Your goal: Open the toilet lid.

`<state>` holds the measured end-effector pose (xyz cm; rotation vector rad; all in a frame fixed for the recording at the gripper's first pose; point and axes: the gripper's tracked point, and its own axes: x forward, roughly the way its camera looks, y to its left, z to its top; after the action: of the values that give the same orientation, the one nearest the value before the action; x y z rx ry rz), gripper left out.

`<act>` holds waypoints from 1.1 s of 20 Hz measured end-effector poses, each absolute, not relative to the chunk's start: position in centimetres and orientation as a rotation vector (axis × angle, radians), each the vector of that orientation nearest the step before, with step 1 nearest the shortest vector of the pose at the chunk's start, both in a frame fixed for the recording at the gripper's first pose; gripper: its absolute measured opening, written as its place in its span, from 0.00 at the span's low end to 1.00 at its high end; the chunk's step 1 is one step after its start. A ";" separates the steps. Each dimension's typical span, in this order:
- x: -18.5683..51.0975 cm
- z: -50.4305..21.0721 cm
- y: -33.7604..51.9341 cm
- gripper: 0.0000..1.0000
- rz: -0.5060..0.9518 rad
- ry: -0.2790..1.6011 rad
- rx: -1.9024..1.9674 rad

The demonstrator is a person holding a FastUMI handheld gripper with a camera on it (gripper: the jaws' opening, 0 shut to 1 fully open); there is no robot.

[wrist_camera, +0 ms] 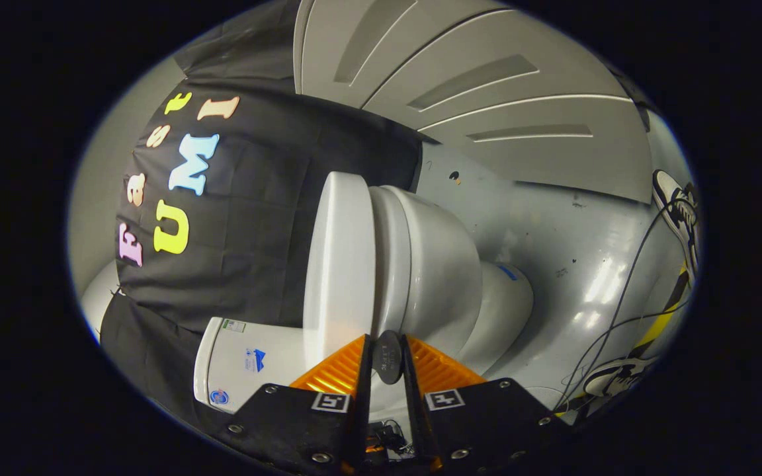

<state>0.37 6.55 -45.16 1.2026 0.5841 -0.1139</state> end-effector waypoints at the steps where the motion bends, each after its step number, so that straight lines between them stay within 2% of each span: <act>1: 0.4 -44.9 6.1 0.16 -0.113 0.574 1.213; 7: 0.6 -44.3 6.3 0.00 -0.103 0.556 1.220; 13: 0.4 -43.8 6.3 0.00 -0.112 0.595 1.114; 22: 0.3 -41.0 6.8 0.00 -0.201 0.658 0.943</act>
<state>0.33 6.77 -41.02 0.9427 0.6585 -0.2011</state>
